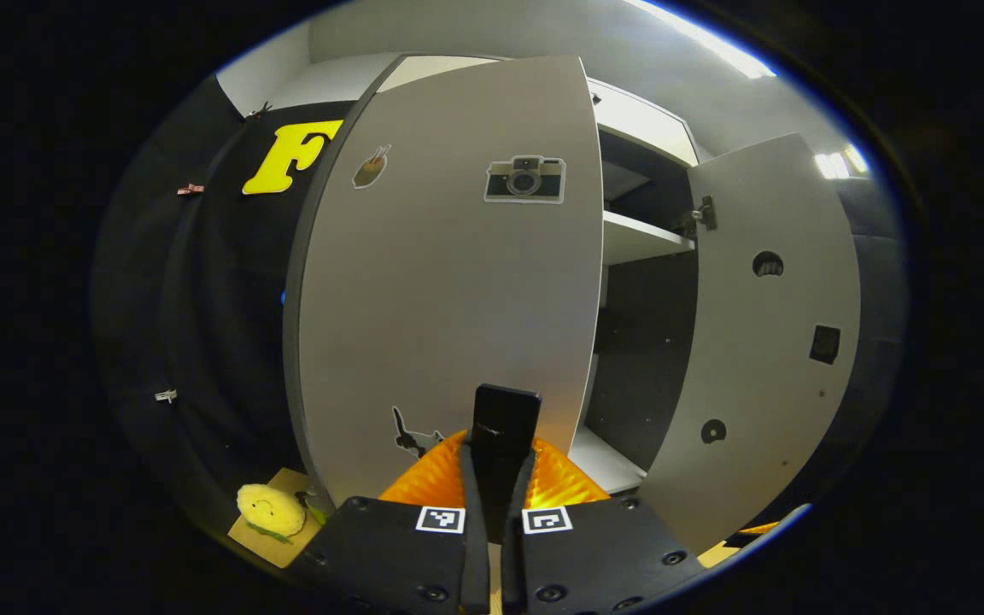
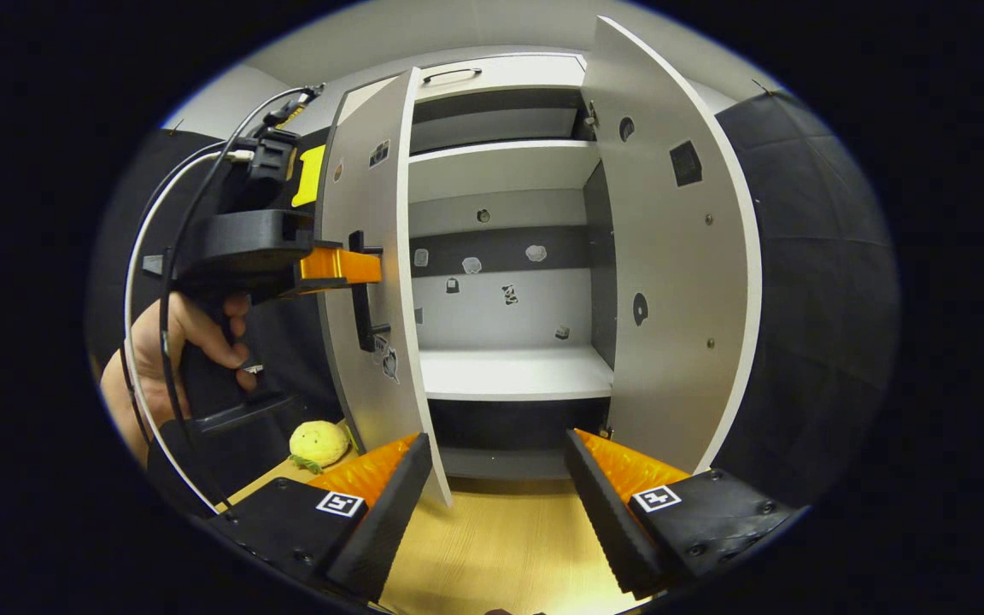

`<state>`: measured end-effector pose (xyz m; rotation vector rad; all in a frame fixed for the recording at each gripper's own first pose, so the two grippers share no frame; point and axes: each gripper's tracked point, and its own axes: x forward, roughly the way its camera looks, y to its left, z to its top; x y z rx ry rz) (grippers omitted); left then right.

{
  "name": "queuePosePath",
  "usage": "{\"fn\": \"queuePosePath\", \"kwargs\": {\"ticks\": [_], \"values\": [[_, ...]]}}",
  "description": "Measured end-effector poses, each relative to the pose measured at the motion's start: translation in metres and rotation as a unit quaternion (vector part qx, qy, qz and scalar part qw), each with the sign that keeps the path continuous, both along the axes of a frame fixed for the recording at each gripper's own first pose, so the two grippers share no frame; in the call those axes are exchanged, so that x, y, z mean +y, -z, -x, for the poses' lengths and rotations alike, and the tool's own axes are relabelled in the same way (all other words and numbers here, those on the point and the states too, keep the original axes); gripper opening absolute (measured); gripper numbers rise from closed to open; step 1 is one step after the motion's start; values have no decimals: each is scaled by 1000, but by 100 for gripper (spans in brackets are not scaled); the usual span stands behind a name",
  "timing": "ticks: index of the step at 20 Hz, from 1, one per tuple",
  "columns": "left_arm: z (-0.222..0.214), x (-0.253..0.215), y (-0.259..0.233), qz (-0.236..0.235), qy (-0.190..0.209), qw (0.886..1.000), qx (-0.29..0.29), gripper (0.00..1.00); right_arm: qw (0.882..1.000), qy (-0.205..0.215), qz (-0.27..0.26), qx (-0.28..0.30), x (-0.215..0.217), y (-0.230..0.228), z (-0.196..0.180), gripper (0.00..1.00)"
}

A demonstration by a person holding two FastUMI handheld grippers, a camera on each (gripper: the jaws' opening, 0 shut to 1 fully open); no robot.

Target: Open the right door of the double-door shoe cabinet with the right hand, and open the left door with the left hand.

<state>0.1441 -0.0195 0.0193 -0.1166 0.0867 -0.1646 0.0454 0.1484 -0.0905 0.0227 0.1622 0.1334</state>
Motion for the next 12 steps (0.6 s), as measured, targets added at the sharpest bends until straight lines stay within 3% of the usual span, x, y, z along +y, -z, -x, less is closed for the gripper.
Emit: {"fn": "queuePosePath", "kwargs": {"ticks": [5, 12], "values": [[28, 23, -3, 4, 11, 1000, -7, 10, 1000, 11, 9, -1, 22, 4, 22, 98], [65, 67, -4, 4, -9, 1000, -19, 10, 999, 22, 20, -18, 36, 1, 36, 98]]}}
